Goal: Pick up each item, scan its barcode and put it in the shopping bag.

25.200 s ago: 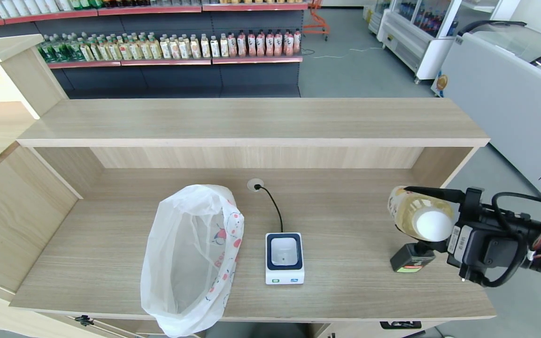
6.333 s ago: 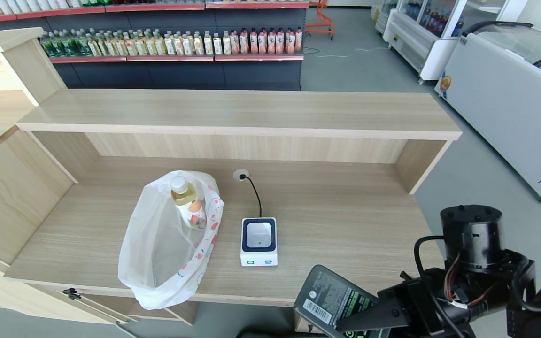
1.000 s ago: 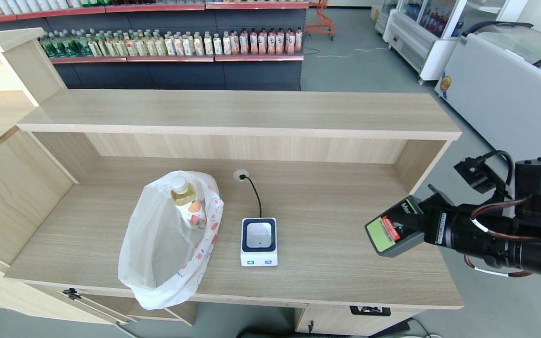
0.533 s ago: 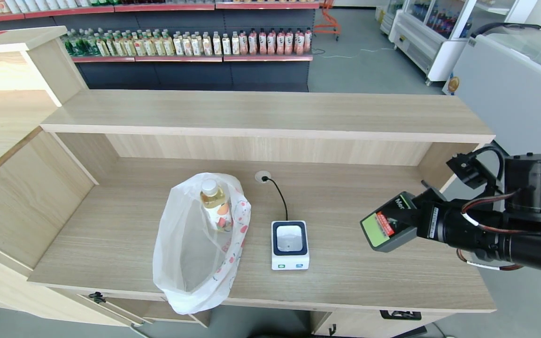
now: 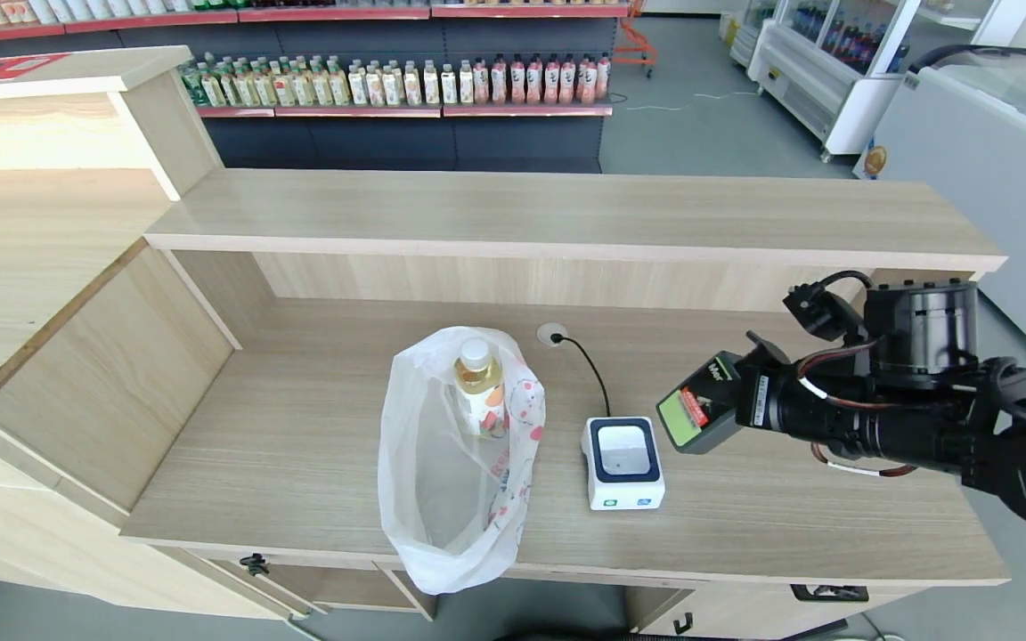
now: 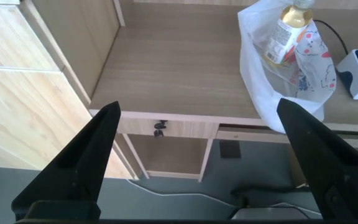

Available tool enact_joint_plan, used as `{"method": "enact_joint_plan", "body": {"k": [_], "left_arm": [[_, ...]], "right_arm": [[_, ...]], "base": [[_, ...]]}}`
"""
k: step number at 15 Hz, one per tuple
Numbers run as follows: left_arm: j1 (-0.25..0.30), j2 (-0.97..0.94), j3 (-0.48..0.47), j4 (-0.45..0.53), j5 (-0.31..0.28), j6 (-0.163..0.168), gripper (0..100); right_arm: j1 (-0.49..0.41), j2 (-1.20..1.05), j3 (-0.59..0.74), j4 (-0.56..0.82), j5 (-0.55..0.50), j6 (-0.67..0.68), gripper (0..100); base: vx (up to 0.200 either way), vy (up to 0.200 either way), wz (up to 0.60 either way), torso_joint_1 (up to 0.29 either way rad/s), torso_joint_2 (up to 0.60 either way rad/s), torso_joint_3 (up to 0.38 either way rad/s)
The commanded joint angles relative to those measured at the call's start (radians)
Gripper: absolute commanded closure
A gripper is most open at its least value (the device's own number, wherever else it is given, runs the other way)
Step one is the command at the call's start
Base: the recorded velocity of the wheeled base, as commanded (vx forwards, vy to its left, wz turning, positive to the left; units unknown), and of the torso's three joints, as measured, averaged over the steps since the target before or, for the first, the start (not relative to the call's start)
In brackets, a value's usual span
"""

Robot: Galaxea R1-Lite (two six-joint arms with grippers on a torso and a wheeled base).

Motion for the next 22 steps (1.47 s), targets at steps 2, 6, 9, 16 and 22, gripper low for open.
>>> {"method": "enact_joint_plan", "body": {"k": [2,6,9,16,22], "left_arm": [[0.000,0.000,0.000,0.000,0.000,-0.001,0],[0.000,0.000,0.000,0.000,0.000,0.001,0],[0.000,0.000,0.000,0.000,0.000,0.001,0],[0.000,0.000,0.000,0.000,0.000,-0.001,0],[0.000,0.000,0.000,0.000,0.000,-0.001,0]], "right_arm": [[0.000,0.222,0.007,-0.118,-0.088,-0.098,100],[0.031,0.321,0.004,-0.243,-0.091,-0.113,100],[0.039,0.340,-0.005,-0.255,-0.088,-0.130,100],[0.051,0.409,-0.065,-0.281,-0.085,-0.127,100],[0.060,0.461,-0.087,-0.325,-0.078,-0.123,100]], "base": [[0.000,0.000,0.00,0.000,0.00,0.000],[0.000,0.000,0.00,0.000,0.00,0.000],[0.000,0.000,0.00,0.000,0.00,0.000],[0.000,0.000,0.00,0.000,0.00,0.000],[0.000,0.000,0.00,0.000,0.00,0.000]]}}
